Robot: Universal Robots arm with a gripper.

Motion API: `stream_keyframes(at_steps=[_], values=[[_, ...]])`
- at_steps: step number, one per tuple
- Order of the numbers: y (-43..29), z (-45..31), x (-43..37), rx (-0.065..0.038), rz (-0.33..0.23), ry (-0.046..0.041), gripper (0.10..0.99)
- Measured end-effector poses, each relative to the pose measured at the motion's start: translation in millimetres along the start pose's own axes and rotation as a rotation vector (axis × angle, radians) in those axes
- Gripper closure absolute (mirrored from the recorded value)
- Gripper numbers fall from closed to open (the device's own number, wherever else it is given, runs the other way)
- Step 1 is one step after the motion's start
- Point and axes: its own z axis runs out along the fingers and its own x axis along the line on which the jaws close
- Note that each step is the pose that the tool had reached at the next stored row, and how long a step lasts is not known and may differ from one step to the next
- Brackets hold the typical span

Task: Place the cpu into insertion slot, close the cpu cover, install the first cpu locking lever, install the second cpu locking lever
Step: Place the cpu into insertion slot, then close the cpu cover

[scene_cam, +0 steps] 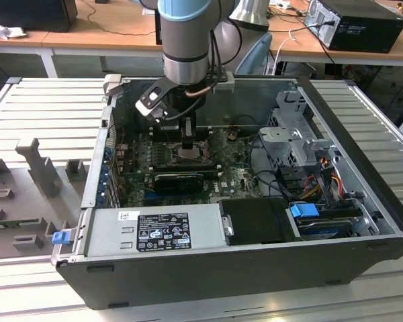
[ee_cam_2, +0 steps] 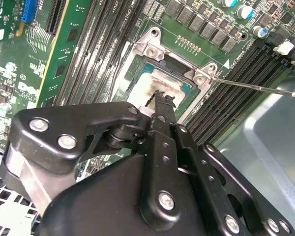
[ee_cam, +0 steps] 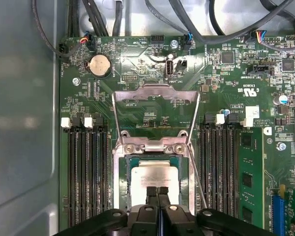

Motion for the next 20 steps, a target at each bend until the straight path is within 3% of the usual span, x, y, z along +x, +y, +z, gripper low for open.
stream_keyframes(at_steps=[14,15,20], values=[[0.7,-8.5,0.2,0.000,0.000,-0.0083,0.980],[7.9,-8.2,0.0,0.004,0.000,-0.0086,0.980],[16.0,-7.7,-0.9,0.004,0.001,-0.0087,0.980]])
